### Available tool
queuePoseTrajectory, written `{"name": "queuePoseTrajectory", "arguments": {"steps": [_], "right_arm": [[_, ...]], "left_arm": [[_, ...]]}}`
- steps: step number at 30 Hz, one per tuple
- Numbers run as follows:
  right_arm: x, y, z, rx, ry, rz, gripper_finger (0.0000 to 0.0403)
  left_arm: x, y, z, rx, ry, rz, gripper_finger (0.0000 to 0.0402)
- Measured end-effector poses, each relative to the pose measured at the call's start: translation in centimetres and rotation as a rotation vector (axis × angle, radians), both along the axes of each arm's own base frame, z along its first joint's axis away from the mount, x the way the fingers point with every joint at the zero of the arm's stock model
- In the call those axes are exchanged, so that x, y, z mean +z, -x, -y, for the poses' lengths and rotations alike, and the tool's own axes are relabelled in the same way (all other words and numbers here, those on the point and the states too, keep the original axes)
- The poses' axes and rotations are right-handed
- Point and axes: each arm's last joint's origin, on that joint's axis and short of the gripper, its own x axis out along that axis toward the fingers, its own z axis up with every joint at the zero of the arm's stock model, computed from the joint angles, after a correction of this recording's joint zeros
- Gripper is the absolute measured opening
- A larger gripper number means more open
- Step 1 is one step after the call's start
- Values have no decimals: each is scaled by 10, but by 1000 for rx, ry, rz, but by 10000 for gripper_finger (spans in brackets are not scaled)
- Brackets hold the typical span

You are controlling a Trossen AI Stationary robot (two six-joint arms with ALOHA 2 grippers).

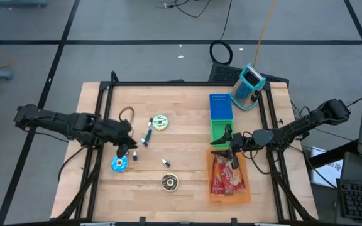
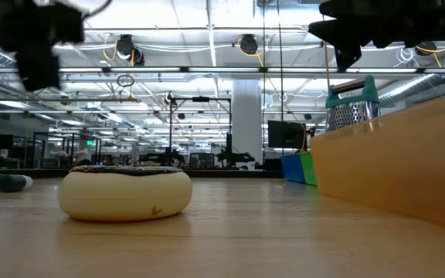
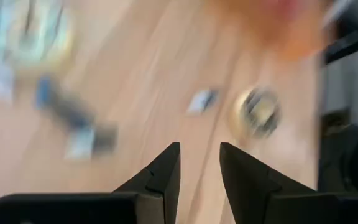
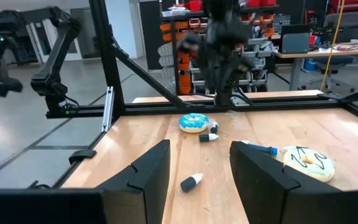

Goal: Pick & Place Food Item
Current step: Put the blue donut into the green bin

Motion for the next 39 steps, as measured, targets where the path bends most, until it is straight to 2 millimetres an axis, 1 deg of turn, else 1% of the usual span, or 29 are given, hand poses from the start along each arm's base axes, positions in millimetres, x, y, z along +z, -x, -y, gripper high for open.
{"name": "queuePoseTrajectory", "arguments": {"steps": [5,6,10,17,21,26,29,31,34,39], "right_arm": [[0,0,0,0,37,4,155],[0,0,0,-1,39,4,155],[0,-1,2,0,42,-1,155],[-2,-2,5,97,38,-4,155],[-2,-2,8,98,45,-4,155],[-2,-2,8,98,56,-5,155],[-3,-2,8,101,67,-12,155],[-5,-2,8,102,70,-30,155],[-7,-2,8,103,75,-52,155],[-8,-2,8,103,76,-60,155]], "left_arm": [[-26,22,3,229,98,-472,115],[-29,24,4,266,102,-534,115],[-33,20,11,329,153,-562,115],[-45,13,25,401,161,-688,115],[-54,9,34,391,126,-758,115],[-66,6,45,333,44,-832,115],[-72,6,50,367,22,-885,117],[-76,5,53,390,27,-924,123],[-81,5,58,401,35,-972,146],[-89,0,65,375,35,-968,194]]}}
